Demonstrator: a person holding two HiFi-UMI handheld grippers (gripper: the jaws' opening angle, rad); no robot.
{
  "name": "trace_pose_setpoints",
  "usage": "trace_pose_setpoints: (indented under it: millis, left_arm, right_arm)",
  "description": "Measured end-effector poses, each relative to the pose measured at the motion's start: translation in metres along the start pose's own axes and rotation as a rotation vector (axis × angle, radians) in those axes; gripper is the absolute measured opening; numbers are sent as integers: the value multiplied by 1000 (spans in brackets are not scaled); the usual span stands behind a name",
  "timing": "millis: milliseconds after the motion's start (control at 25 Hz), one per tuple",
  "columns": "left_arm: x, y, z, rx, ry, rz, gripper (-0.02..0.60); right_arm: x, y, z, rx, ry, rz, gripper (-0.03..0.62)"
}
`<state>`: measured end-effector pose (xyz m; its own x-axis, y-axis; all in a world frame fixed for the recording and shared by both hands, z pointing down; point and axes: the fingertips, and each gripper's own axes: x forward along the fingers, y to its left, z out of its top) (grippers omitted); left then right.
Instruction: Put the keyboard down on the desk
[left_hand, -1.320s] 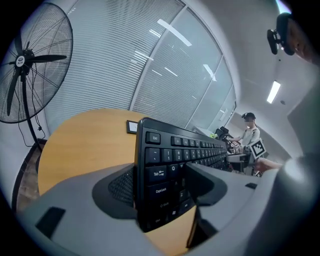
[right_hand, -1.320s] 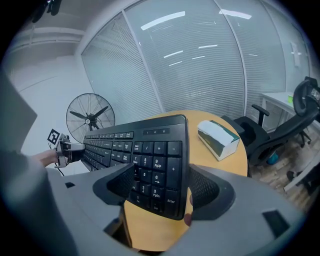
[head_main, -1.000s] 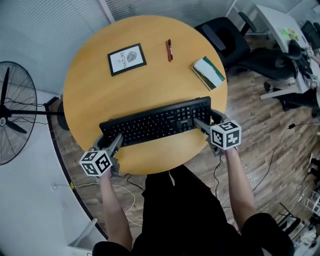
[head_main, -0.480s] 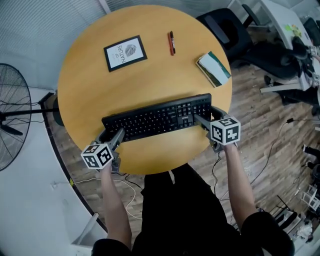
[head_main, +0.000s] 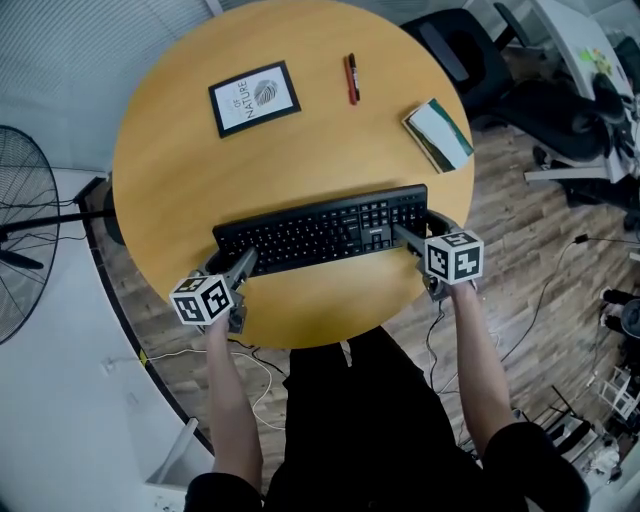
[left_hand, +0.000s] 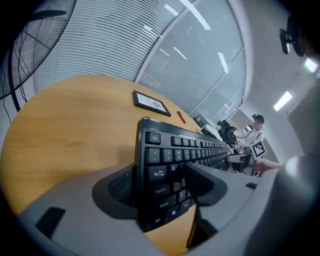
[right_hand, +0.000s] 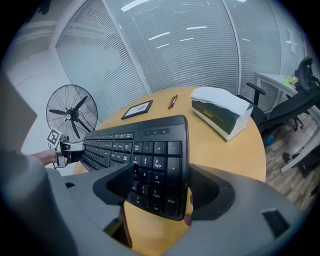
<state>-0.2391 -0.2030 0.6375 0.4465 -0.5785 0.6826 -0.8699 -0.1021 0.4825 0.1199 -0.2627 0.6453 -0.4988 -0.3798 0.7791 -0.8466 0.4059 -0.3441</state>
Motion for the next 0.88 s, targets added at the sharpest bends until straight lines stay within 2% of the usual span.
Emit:
trace_pose_setpoints:
  millis: [880]
  left_arm:
    - [26,13,-10,-23,51,13,288]
  right_arm:
    - [24,-15,-11,34,62,-7,351]
